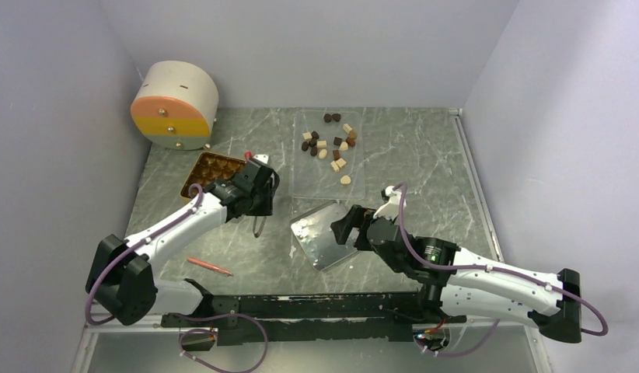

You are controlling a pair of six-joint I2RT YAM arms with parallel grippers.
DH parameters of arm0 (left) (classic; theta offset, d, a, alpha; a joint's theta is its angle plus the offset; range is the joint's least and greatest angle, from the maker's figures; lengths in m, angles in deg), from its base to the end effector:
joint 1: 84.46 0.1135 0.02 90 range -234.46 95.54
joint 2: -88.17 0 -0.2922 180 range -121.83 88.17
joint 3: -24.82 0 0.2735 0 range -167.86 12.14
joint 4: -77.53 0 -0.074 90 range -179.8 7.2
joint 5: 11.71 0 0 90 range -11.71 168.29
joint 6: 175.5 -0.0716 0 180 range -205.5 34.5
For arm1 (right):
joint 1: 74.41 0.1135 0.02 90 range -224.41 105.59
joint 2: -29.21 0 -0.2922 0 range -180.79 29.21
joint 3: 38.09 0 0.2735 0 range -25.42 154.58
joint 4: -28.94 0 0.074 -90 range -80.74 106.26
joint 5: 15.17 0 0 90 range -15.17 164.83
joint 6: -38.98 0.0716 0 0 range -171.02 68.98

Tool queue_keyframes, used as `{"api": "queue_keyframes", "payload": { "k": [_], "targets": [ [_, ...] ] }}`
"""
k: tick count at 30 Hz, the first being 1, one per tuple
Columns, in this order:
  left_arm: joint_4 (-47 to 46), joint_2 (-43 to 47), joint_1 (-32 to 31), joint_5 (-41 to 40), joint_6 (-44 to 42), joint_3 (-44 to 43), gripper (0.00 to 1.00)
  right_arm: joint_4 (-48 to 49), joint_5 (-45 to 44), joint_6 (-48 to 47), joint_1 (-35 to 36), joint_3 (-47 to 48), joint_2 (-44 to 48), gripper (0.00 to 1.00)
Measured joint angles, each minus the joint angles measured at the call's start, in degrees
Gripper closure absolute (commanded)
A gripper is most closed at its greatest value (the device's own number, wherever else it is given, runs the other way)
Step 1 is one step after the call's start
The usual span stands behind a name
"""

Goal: Pack the chocolate
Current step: Pick up the clamp from the center of the board.

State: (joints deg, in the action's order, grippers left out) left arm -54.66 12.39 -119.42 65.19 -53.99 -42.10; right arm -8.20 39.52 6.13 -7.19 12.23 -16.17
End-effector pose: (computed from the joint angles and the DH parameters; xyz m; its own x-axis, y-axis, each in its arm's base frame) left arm 0.2531 -0.1571 0.2345 -0.8221 -0.0463 -0.5674 0.0309 0.9916 -0.1257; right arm 0.1153 0.1677 0.2745 -0.5849 0.3778 -0.7178 -0.1321 0.8288 0.5438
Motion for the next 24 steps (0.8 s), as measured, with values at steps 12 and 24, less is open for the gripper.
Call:
{"api": "queue_keyframes", "payload": {
  "k": [12, 24],
  "targets": [
    [3.82, 4.35, 0.00, 9.79, -4.90, -5.46, 0.58, 10.08, 7.63, -3.23, 0.00, -2.08, -3.78, 0.22],
    [6.64, 4.61, 0.04, 15.63, -12.07, -12.83, 0.58, 10.84, 6.62, -5.38, 0.00, -1.62, -5.14, 0.61]
  ]
}}
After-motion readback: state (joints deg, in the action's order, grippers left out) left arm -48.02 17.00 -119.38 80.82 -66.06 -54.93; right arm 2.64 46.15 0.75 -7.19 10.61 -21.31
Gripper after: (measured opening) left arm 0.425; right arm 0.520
